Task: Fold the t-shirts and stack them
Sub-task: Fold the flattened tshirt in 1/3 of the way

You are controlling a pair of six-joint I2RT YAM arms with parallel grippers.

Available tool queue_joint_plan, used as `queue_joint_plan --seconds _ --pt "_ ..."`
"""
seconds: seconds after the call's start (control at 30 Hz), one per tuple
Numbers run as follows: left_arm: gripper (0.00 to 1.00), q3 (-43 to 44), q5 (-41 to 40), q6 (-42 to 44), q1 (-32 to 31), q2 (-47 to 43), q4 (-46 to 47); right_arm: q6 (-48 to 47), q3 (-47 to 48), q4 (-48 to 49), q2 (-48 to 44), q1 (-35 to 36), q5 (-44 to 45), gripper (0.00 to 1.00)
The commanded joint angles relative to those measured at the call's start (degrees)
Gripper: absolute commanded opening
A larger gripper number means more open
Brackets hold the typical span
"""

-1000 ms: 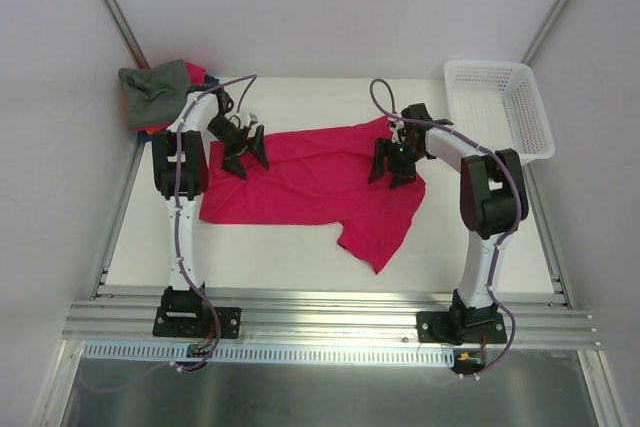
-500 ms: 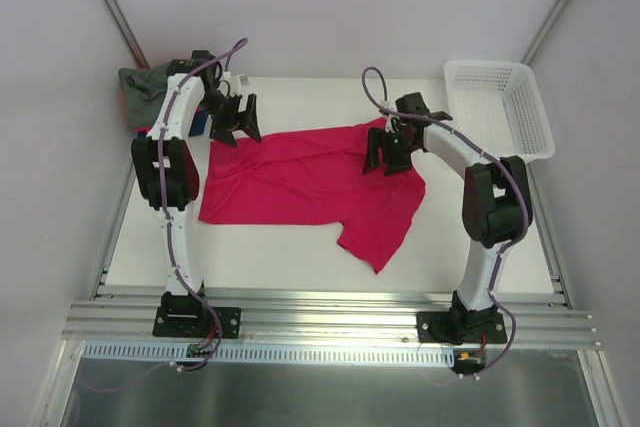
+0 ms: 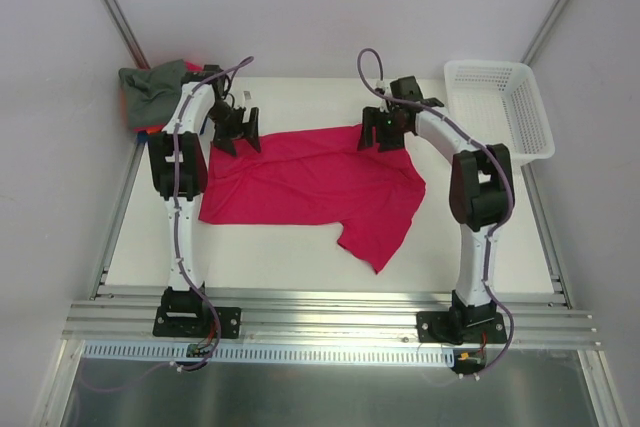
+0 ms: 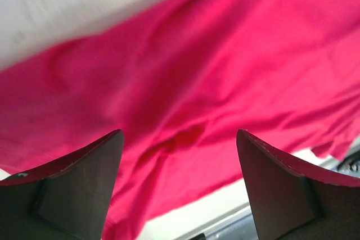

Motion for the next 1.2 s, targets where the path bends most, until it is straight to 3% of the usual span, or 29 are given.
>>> queue_joint_plan --seconds 0.0,0.27,1.17 --pt "0.82 5.2 -2.9 -1.1 1.5 1.5 1.2 0.1 7.7 2.4 5.0 -1.0 3.7 0.70" --pt "0.82 6.8 -4.9 -2.0 2.9 4.4 2.6 -1.0 19.6 2.7 13.2 -2.5 11.0 0.73" --pt "0.86 16.5 -5.3 -1.9 1.9 11.9 8.2 -2.0 28.6 3.2 21.6 -7.4 10.0 0.77"
